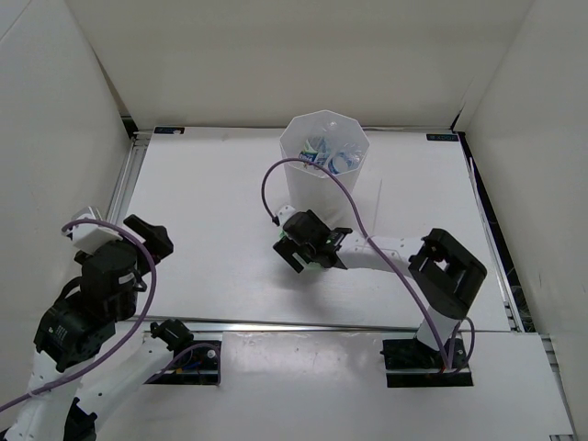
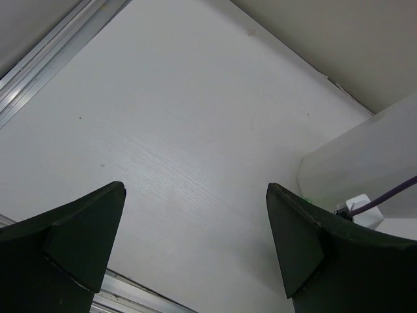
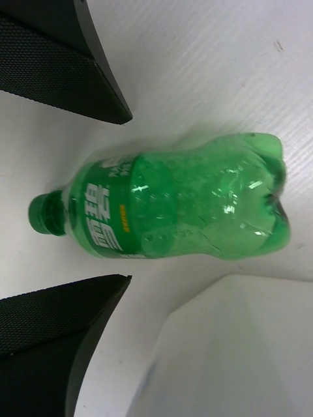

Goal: Put the plastic bottles in the bin

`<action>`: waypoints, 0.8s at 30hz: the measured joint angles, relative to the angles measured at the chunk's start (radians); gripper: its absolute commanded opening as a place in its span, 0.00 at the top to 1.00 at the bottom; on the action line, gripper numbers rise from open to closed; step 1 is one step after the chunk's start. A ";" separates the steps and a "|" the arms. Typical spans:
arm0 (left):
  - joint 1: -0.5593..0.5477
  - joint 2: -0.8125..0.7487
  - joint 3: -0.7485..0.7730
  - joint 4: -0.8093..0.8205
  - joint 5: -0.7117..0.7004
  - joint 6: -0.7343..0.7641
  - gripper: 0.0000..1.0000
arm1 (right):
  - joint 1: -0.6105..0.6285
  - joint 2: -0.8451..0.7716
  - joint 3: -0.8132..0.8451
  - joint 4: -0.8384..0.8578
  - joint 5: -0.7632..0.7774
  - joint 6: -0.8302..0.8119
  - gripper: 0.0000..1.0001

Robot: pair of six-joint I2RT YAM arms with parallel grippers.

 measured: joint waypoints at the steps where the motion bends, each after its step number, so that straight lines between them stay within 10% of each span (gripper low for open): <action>1: 0.000 0.000 0.000 -0.003 0.000 0.000 0.00 | -0.006 0.008 0.007 0.001 -0.003 -0.002 0.00; 15: 0.000 0.000 0.000 -0.010 0.007 0.016 0.00 | -0.055 0.071 0.059 0.011 -0.113 0.032 0.13; 24: 0.000 -0.016 0.000 -0.047 0.008 0.012 0.00 | -0.059 0.103 0.084 -0.039 -0.178 0.081 0.41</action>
